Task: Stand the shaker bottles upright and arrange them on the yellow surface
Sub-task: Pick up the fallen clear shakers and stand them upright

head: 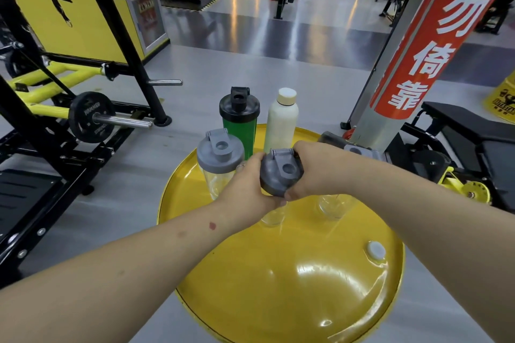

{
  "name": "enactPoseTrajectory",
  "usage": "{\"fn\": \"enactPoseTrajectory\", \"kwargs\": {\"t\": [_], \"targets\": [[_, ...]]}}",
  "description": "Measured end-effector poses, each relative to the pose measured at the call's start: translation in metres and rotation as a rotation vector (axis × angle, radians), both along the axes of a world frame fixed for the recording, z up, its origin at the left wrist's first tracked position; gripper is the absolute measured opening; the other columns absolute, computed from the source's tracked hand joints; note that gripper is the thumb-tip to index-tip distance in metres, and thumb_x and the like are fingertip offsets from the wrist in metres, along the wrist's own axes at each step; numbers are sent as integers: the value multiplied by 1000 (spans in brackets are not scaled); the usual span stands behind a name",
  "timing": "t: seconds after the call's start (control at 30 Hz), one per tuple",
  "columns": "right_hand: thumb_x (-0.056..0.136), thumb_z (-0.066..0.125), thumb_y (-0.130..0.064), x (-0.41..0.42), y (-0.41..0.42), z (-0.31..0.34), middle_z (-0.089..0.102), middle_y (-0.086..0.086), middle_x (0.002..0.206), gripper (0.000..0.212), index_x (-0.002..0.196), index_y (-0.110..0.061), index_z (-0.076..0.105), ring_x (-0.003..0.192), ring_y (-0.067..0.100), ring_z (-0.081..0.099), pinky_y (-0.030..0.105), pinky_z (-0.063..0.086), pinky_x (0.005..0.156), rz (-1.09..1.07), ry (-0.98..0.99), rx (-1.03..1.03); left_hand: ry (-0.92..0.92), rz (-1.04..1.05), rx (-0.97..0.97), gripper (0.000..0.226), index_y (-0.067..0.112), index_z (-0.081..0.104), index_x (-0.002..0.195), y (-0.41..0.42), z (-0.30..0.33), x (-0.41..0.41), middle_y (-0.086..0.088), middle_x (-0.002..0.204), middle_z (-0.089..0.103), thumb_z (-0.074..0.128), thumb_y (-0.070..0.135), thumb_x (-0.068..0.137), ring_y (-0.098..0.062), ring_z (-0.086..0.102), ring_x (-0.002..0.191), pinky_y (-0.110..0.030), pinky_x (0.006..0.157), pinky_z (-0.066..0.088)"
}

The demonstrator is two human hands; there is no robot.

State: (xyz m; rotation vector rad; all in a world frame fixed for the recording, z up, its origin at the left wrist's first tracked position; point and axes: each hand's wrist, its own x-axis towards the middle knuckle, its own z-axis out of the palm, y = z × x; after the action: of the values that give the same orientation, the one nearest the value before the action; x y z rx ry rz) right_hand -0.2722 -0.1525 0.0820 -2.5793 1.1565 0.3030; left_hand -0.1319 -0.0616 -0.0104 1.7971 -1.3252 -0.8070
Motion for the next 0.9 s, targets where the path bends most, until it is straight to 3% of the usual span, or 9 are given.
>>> {"fn": "enactPoseTrajectory", "kwargs": {"t": [0.1,0.2,0.4,0.53,0.77,0.9], "targets": [[64,88,-46,-3,-3,0,64,-1,105,71,117,-20,49,92,19,63,42,58,81,0,-23,25,-4,-23,10,82,45,40,128,-1,0,2,12,122,60,87,32,62,-16,58,120,-40,100,52],[65,90,-43,-5,-4,-1,67,1,113,80,129,-20,47,100,24,64,44,57,87,4,-87,15,25,-63,-11,90,32,34,146,-1,4,5,20,120,56,85,13,73,-9,58,119,-31,101,50],[65,88,-51,-4,-5,-4,66,-3,103,74,123,-24,50,92,19,64,40,59,81,-12,-59,-43,-16,-109,13,102,27,26,154,-7,12,3,3,136,50,85,24,71,-18,52,129,-40,107,46],[66,89,-49,-3,-7,-4,66,-2,107,76,125,-23,50,95,20,65,40,59,85,-24,-72,-19,4,-122,-2,93,22,28,153,-8,14,3,10,124,52,81,11,78,-13,56,120,-33,102,50],[68,87,-45,-4,-8,-1,65,-3,102,66,117,-22,50,92,19,64,37,58,78,3,-24,-17,36,-102,21,89,23,31,151,-6,21,-2,32,106,49,81,12,80,-6,58,109,-17,89,50],[66,87,-45,-5,-8,-1,66,-2,103,68,117,-23,49,93,20,64,40,59,82,3,-6,-3,37,-85,35,85,24,34,149,-1,28,-6,29,106,53,81,12,80,-3,60,105,-23,91,54]]}}
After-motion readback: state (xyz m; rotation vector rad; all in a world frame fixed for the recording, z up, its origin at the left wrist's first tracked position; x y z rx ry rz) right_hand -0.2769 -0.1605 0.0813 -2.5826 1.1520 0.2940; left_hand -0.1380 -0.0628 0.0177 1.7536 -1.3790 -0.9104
